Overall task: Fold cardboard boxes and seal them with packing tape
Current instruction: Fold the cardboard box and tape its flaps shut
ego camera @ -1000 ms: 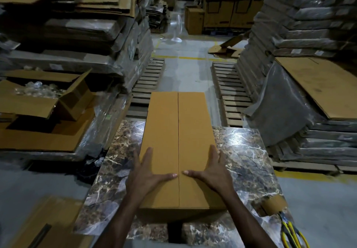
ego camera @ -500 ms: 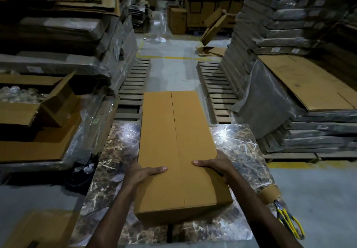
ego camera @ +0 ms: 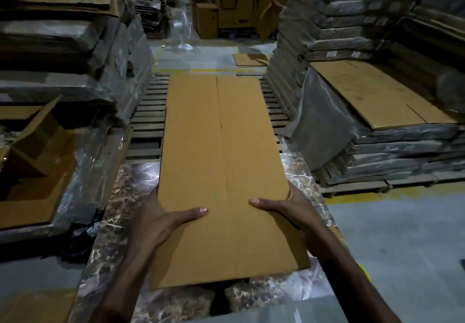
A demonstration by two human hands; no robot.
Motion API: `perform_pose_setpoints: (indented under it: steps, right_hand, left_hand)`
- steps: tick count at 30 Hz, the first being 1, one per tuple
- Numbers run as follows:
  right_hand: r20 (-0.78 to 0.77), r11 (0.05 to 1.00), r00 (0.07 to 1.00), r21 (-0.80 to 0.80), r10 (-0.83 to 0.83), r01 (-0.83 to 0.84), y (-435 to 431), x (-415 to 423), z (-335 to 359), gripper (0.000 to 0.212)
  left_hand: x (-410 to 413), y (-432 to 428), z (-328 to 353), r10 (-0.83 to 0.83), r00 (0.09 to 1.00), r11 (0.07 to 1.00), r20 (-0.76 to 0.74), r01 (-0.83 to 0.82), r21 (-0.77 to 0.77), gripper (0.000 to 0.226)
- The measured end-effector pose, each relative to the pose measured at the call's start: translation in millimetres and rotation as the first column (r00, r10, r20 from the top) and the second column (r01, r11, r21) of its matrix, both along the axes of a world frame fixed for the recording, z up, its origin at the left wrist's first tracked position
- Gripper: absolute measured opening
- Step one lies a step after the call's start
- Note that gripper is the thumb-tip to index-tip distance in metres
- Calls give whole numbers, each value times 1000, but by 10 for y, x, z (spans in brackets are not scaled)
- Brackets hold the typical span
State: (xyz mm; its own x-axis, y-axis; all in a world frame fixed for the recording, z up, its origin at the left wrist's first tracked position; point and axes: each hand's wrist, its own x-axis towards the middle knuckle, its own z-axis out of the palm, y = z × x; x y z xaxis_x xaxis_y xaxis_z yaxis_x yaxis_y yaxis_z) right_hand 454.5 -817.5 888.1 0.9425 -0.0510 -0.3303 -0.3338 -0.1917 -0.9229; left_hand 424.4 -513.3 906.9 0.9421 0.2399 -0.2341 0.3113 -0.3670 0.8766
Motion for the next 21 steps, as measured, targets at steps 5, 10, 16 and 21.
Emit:
perform_pose_setpoints:
  steps: [5, 10, 16, 21]
  right_hand:
    - [114, 995, 990, -53, -80, 86, -956, 7, 308, 96]
    - [190, 992, 975, -42, -111, 122, -2298, -91, 526, 77]
    - [156, 981, 973, -66, -172, 184, -4560, -279, 512, 83]
    - [67, 960, 967, -122, -246, 253, -6061, -334, 183, 105]
  left_hand:
    - [126, -899, 293, -59, 989, 995, 136, 47, 91, 111]
    - [218, -2265, 388, -93, 968, 988, 234, 60, 143, 111]
    - [267, -4575, 275, -164, 961, 985, 222, 149, 82, 99]
    - [404, -6059, -62, -249, 959, 965, 137, 257, -46, 89]
